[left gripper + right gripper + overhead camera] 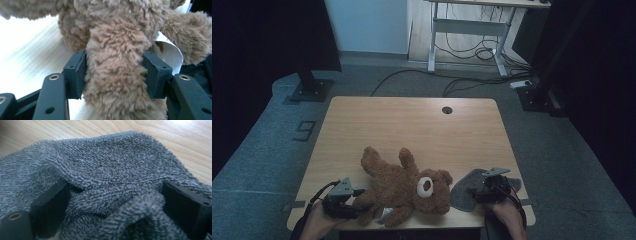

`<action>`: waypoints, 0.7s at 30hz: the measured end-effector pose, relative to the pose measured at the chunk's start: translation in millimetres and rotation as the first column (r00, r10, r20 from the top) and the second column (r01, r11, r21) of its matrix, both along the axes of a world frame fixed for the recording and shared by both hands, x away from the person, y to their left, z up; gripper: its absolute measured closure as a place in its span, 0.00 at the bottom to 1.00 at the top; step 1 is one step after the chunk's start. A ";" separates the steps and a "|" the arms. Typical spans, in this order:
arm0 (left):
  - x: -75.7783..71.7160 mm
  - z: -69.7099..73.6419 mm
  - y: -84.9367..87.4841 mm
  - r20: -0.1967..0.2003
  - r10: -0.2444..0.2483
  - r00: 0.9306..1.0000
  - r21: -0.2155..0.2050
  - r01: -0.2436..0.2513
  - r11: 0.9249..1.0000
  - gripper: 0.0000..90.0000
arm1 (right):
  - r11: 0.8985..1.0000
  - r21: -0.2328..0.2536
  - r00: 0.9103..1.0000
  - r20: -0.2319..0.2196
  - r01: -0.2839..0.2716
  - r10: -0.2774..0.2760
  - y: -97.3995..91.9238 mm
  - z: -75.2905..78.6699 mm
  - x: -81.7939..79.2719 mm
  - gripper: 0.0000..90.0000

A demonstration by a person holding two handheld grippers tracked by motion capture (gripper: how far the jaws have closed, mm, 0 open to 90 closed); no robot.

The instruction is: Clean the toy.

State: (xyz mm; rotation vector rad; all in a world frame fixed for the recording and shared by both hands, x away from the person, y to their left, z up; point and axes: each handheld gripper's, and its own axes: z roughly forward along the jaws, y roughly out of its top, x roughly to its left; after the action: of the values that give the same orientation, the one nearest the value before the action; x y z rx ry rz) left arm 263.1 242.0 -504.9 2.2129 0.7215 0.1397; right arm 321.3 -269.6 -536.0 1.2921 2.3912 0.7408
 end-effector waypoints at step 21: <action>3.2 -2.6 -2.1 0.006 0.017 1.000 -0.046 -0.017 0.999 0.70 | 0.998 0.067 0.994 0.108 -0.006 -0.001 -0.2 67.8 -11.8 0.80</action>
State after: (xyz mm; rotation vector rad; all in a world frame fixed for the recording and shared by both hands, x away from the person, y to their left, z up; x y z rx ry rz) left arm 266.4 239.9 -507.5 2.1622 0.7333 0.1378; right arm 309.5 -269.8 -468.2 1.2419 2.3011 0.8761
